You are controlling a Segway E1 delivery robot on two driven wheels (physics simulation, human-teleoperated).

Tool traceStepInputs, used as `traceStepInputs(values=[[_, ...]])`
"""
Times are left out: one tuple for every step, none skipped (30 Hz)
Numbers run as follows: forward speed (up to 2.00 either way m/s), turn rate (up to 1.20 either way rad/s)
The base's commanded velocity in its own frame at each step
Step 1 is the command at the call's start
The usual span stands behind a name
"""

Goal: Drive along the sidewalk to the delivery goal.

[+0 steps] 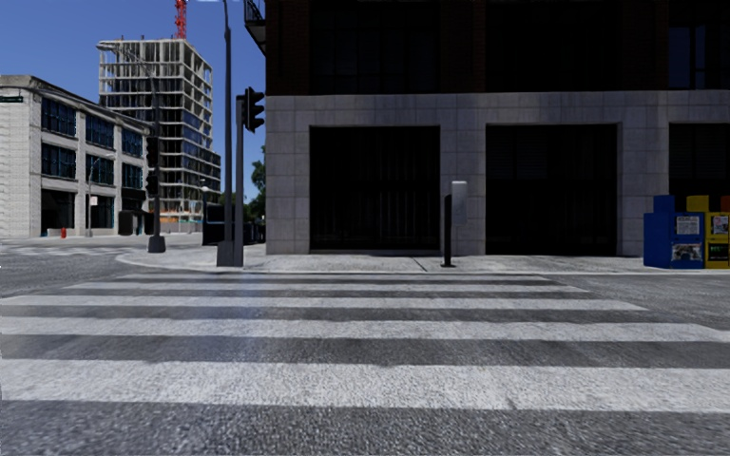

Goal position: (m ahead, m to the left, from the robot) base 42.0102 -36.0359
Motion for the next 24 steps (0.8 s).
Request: traceStepInputs(values=[[1.43,0.22],[1.43,0.22],[1.43,0.22],[1.43,0.22],[1.43,0.22],[1.43,0.22],[1.43,0.22],[1.43,0.22],[1.43,0.22],[1.43,0.22],[1.43,0.22],[1.43,0.22],[1.43,0.22],[1.43,0.22],[1.43,0.22],[1.43,0.22],[1.43,0.22],[1.43,0.22],[1.43,0.22],[1.43,0.22],[1.43,0.22],[1.43,0.22],[1.43,0.22],[1.43,0.22]])
